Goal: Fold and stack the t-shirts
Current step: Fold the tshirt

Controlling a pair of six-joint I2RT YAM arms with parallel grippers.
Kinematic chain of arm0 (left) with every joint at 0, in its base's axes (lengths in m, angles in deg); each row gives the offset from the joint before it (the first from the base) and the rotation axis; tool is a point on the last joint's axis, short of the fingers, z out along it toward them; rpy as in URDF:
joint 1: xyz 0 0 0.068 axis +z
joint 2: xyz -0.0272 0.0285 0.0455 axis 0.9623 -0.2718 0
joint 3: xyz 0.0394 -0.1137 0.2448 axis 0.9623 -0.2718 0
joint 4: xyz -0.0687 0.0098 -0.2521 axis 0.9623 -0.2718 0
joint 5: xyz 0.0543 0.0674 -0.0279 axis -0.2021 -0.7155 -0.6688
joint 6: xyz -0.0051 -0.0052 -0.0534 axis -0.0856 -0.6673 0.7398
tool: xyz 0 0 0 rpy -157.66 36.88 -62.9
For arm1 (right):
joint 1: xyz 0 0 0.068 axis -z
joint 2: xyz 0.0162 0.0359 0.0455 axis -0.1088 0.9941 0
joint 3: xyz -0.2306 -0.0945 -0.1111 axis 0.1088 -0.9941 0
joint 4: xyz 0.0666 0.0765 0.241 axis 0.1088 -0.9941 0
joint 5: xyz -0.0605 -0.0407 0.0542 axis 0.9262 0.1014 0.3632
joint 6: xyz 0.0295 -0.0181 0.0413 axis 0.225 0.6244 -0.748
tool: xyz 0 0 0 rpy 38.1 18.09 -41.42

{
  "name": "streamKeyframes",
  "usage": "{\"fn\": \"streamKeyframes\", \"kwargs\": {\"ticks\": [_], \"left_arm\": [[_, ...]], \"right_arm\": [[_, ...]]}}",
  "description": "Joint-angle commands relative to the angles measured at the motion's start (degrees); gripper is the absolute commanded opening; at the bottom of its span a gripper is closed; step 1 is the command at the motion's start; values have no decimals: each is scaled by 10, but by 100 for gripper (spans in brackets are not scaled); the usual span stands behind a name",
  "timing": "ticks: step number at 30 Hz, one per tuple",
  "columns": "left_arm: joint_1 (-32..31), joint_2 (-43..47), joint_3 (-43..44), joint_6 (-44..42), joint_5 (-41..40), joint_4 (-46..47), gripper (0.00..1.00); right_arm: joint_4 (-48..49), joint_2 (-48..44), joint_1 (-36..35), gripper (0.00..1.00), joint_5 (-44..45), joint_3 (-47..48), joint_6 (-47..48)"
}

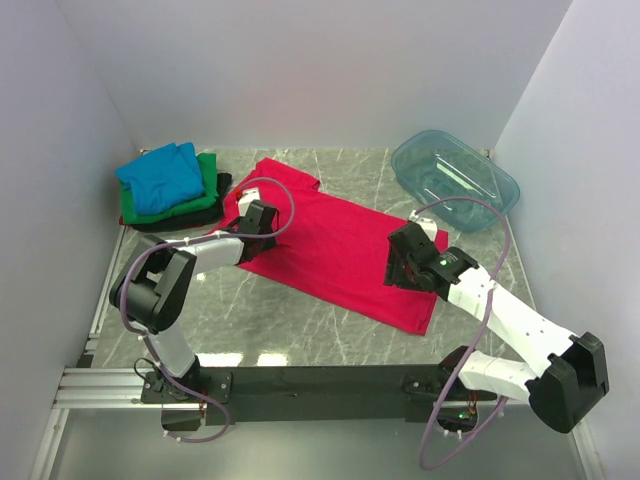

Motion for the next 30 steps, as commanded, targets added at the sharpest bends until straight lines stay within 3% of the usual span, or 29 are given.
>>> {"fn": "streamKeyframes", "kwargs": {"ticks": [1,4,11,20,22,30], "left_arm": [[-4,-2,7,3,-5,11,41],[-7,-6,12,2,-4,9,34],[-25,-9,54,-6,-4,-2,0],[-63,-82,180,-19,-5,-49,1],[-66,-99,200,-21,-2,-65,6],[-75,-111,236,-23,14,-53,55]], "right_arm": [[6,-21,-3,60,9,-1,2],[4,-22,-3,60,9,0,0],[6,-19,-3,60,8,-3,0],[10,-14,-3,60,-1,-9,0],[12,-11,-3,60,-5,-11,0],[25,9,-4,60,-21,-24,3]]}}
